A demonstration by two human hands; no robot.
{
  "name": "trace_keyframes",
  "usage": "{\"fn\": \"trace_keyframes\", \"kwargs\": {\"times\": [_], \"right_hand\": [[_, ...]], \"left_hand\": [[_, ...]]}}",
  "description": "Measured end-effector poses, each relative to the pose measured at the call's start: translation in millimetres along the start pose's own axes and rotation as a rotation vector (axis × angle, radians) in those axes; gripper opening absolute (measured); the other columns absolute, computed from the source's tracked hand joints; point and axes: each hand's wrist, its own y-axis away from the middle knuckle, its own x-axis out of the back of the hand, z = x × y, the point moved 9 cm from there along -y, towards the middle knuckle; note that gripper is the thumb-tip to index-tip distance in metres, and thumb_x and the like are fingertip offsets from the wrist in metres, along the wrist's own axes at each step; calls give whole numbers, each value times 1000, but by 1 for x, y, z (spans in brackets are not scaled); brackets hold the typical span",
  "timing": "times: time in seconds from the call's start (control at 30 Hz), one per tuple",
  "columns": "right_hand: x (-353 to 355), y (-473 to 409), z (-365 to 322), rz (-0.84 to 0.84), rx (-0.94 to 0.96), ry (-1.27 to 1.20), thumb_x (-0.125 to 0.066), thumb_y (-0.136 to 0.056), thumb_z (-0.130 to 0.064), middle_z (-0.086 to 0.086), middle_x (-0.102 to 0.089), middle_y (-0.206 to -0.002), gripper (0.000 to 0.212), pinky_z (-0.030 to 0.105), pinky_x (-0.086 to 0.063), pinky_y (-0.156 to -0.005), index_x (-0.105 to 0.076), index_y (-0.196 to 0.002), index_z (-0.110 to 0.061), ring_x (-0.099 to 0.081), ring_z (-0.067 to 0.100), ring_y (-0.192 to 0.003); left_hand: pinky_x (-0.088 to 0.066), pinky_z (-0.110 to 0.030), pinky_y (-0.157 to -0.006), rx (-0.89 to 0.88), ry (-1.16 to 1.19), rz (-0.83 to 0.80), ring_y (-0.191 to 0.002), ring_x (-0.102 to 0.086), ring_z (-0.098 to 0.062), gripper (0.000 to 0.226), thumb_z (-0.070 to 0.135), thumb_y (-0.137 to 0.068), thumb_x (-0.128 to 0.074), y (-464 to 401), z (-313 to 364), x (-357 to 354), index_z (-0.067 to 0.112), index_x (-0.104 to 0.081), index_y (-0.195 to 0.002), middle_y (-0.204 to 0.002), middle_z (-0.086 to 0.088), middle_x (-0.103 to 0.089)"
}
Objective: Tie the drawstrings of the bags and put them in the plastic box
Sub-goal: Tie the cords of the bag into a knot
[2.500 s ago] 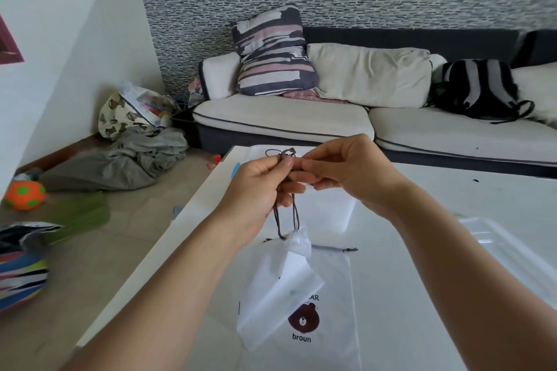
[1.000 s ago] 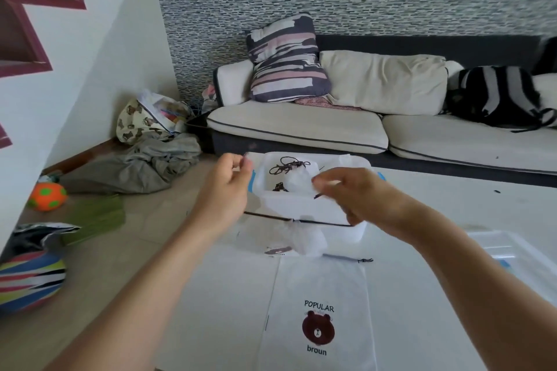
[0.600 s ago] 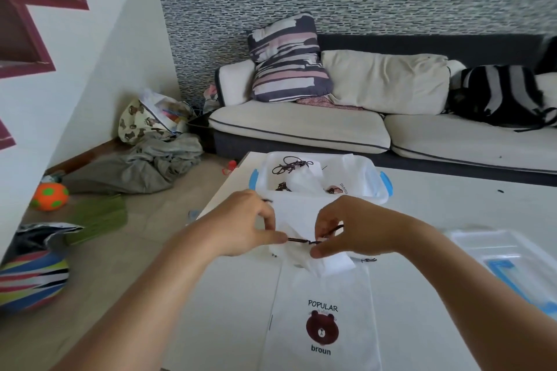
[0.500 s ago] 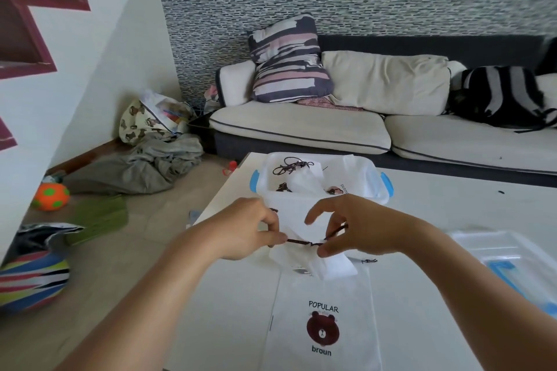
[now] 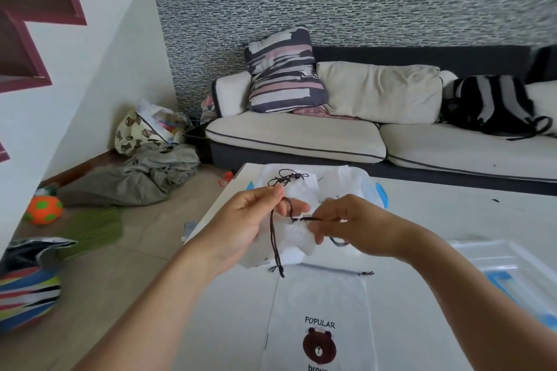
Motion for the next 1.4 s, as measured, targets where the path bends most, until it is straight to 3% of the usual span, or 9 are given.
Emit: {"fn": "trace_keyframes", "kwargs": {"times": [0.13, 0.3, 0.47, 0.67, 0.83, 0.93, 1.13, 1.27, 1.4], "right_hand": [[12, 2, -7, 100, 27, -109, -59, -99, -35, -15, -66, -93, 29, 18, -41, -86, -72, -79, -19, -61, 3, -91], [11, 4, -10, 107, -24, -113, -55, -102, -30, -16, -53, -69, 37, 13, -32, -53, -68, -76, -8, -38, 5, -51], [16, 4, -21, 245, 21, 29, -54, -100, -29, -4, -59, -102, 31, 30, -48, -82, -67, -74, -19, -59, 14, -94], [16, 3, -25, 328, 10, -124, -52, -99, -18, 0, -54, -60, 30, 39, -43, -59, -66, -73, -13, -45, 23, -58], [18, 5, -30, 348, 49, -293, -63, -96, -15, -9, -39, -47, 10, 21, -24, -43, -72, -95, -18, -25, 15, -45], [22, 11, -46, 313, 161, -261, -71, -92, -14, -16, -40, -39, 10, 11, -24, -42, -75, -101, -16, -27, 9, -39], [20, 12, -47, 374, 194, -77, -81, -82, -11, -17, -40, -37, 4, 10, -23, -42, -78, -82, -14, -30, 11, -38], [20, 9, -24, 366, 73, -463, -73, -88, -5, -6, -61, -55, 6, 14, -25, -40, -78, -84, -5, -31, 6, -40], [3, -1, 1, 370, -156, -954, -64, -95, -10, -1, -31, -53, 14, 21, -13, -41, -65, -81, -12, -17, 10, -45]], "left_hand": [[-42, -38, -95, 9, 65, 25, -90, -65, -20, 32, 40, -90, -55, 0, 0, 4, 21, -65, -67, -81, -8, -71], [-45, -22, -88, -27, -35, 26, -84, -63, -9, 29, 27, -99, -53, 0, 0, 2, 16, -71, -80, -77, 0, -67], [-47, -30, -91, -99, -304, 75, -84, -62, -12, 26, 19, -103, -53, -2, 2, 10, 23, -73, -87, -77, 5, -69], [-45, -21, -68, -86, -276, 158, -67, -52, -13, 25, 25, -100, -59, -3, 1, 10, 16, -75, -83, -63, 3, -62], [-44, -15, -71, -49, -230, 74, -69, -52, -7, 25, 14, -104, -50, -2, -2, 1, 2, -70, -94, -69, 6, -59], [-41, -12, -68, -51, -229, 76, -65, -49, -8, 29, 16, -103, -53, 1, 3, 2, 12, -70, -79, -65, 4, -55], [-39, -11, -63, -60, -326, 78, -58, -48, -5, 40, 22, -97, -62, 3, 5, 1, 28, -69, -58, -56, 8, -56], [-40, -9, -65, -34, -271, 21, -61, -52, -1, 37, 19, -101, -56, 4, 5, -2, 13, -66, -66, -63, 8, -60], [-47, -9, -68, 4, -121, 8, -71, -62, 1, 33, 13, -101, -54, 3, 2, -5, 5, -66, -72, -90, 5, -76]]}}
